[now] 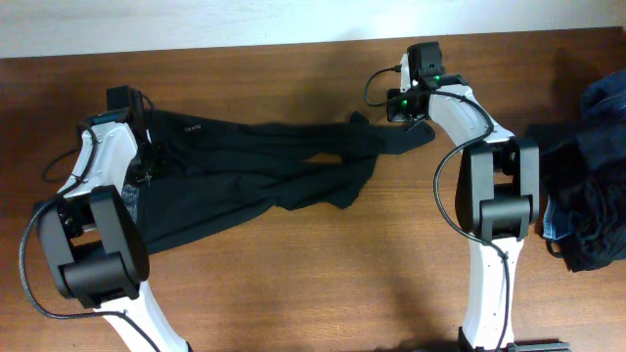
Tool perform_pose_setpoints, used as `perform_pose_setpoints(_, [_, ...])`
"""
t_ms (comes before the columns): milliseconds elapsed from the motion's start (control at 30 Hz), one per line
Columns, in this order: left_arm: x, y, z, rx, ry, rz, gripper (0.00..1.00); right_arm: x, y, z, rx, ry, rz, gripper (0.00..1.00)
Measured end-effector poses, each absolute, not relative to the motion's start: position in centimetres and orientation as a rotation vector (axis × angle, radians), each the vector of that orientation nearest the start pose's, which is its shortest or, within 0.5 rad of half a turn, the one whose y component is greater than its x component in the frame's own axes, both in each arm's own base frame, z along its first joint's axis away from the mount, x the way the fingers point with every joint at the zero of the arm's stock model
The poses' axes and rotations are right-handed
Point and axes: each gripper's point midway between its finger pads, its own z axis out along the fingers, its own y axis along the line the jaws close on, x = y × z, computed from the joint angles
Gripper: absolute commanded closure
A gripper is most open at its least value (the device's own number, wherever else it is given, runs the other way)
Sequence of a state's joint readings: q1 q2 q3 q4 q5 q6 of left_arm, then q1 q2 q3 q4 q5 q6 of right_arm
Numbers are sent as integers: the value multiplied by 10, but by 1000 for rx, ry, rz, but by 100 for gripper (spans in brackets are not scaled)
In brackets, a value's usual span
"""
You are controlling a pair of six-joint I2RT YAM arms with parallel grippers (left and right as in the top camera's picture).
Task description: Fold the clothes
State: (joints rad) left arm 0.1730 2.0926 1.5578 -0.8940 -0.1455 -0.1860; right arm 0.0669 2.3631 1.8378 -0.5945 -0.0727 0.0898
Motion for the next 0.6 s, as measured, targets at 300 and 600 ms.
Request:
perform_pose_setpoints(300, [417, 98, 27, -549, 2940, 216, 70, 520, 40, 35, 38, 2864, 133, 96])
perform_pose_setpoints(600, [415, 98, 27, -550, 2947, 217, 70, 498, 34, 93, 56, 2886, 144, 96])
